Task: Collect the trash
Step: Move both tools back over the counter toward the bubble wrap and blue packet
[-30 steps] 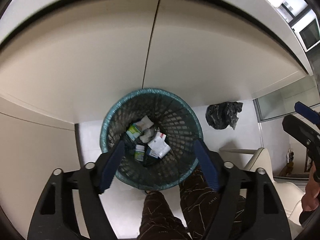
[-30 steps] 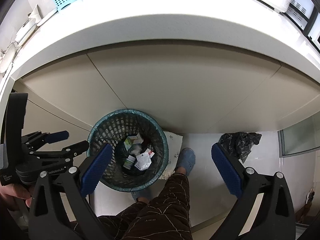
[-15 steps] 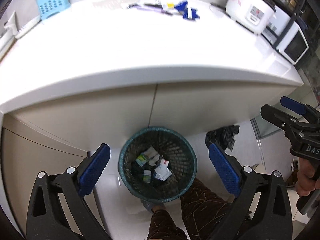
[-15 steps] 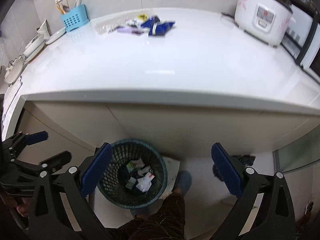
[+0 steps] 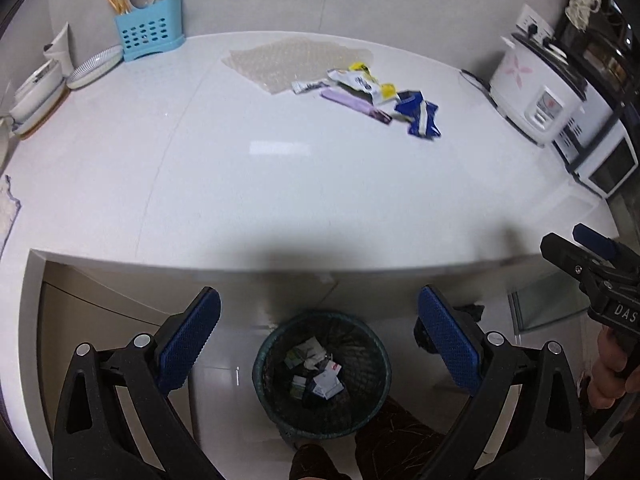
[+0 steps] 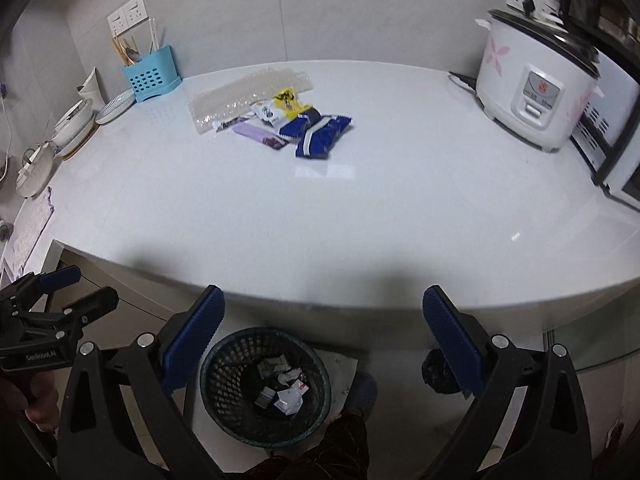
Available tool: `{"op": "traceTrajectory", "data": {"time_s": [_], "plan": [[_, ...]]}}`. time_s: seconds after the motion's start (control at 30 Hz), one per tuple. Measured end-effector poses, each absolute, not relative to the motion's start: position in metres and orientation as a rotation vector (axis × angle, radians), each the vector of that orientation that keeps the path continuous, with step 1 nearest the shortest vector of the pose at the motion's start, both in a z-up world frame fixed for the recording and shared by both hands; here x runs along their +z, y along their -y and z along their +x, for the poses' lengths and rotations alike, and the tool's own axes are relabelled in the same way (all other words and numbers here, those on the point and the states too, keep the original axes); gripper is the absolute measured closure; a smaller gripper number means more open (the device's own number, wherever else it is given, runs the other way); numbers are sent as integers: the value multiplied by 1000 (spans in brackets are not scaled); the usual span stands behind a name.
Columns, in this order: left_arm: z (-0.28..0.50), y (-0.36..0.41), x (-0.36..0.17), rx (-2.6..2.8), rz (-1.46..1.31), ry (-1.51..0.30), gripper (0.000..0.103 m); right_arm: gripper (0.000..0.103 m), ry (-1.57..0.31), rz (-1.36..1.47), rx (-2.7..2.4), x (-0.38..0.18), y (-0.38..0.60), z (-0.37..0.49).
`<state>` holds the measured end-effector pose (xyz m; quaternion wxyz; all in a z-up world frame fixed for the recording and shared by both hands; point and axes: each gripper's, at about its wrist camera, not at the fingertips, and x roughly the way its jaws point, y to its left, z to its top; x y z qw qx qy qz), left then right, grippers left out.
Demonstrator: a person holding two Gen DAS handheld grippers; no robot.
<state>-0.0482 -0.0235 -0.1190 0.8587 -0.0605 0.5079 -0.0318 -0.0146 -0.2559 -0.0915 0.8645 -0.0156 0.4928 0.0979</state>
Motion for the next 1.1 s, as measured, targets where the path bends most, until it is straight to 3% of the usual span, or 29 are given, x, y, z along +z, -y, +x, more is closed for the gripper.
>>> {"op": "traceTrajectory", "data": {"time_s": [0.73, 1.1], "plan": [[110, 24, -88, 84, -168, -1005, 6, 8, -1137, -58, 304, -82, 264, 163], [200, 14, -107, 44, -101, -1050, 6, 8, -1269, -47, 278, -105, 245, 219]]}}
